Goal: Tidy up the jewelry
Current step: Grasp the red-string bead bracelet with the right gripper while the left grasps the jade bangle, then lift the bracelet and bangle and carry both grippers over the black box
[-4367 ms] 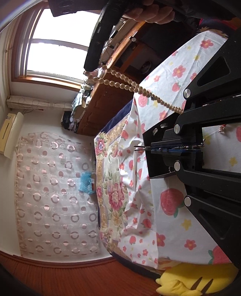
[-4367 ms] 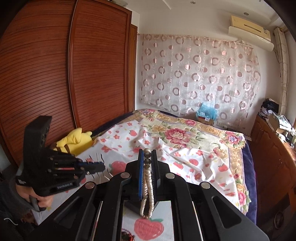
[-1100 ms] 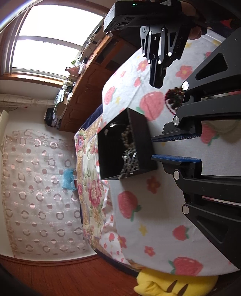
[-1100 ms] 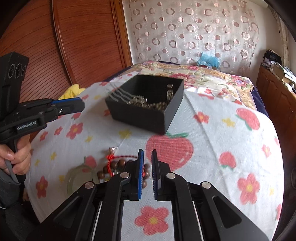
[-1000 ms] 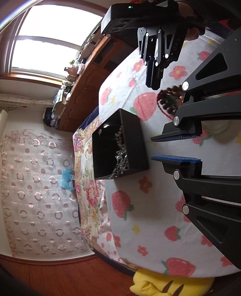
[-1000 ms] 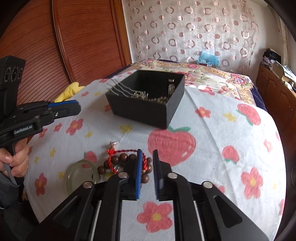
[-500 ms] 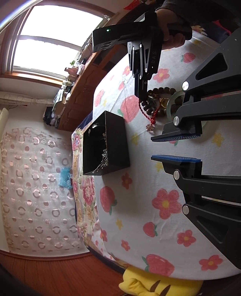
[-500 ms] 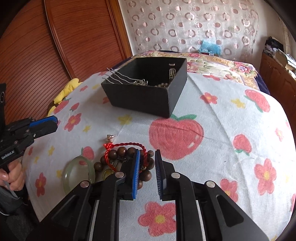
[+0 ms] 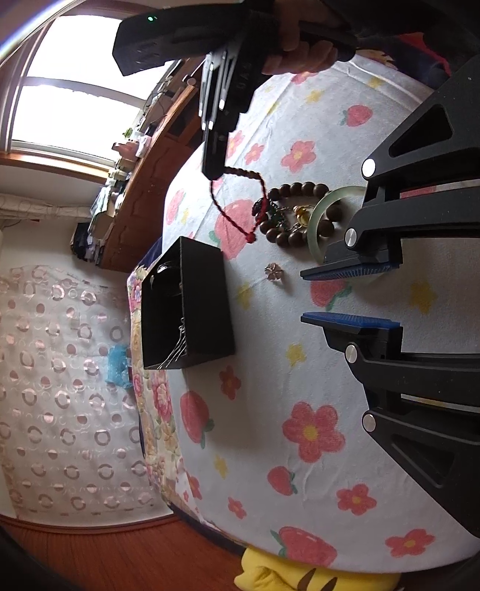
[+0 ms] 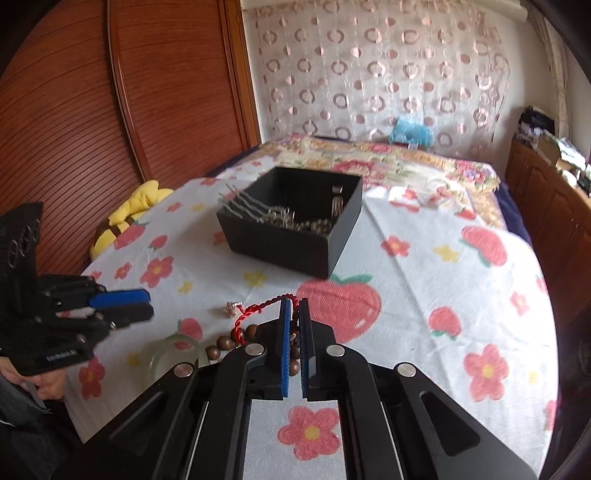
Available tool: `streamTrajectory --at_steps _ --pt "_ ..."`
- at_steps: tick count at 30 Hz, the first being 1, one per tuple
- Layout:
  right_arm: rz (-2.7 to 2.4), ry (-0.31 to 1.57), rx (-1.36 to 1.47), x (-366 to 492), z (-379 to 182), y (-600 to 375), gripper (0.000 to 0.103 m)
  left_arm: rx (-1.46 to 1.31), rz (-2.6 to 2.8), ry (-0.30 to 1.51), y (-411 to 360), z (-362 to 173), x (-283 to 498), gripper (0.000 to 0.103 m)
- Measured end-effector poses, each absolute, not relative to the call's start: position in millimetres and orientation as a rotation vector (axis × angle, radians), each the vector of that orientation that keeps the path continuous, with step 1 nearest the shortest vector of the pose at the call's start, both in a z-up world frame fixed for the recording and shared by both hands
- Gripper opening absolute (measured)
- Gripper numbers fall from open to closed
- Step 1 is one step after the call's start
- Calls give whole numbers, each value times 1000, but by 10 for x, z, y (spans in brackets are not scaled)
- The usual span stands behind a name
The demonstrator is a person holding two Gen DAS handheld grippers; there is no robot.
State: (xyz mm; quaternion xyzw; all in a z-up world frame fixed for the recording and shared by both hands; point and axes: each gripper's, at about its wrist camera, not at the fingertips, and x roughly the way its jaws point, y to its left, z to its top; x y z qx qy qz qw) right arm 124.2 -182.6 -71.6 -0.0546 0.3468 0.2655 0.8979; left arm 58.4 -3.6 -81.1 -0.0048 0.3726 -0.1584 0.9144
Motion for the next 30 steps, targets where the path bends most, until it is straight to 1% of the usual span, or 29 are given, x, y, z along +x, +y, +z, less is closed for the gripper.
streamTrajectory --at_steps 1,5,30 --pt "545 712 -120 1229 -703 -1830 5 -7 -329 770 -51 -822 578 21" --pt "531 699 -143 1186 -674 -1842 5 12 -345 788 -119 -866 584 22" --pt "528 710 -140 1125 -779 -1898 5 93 -353 867 -343 -1063 685 22"
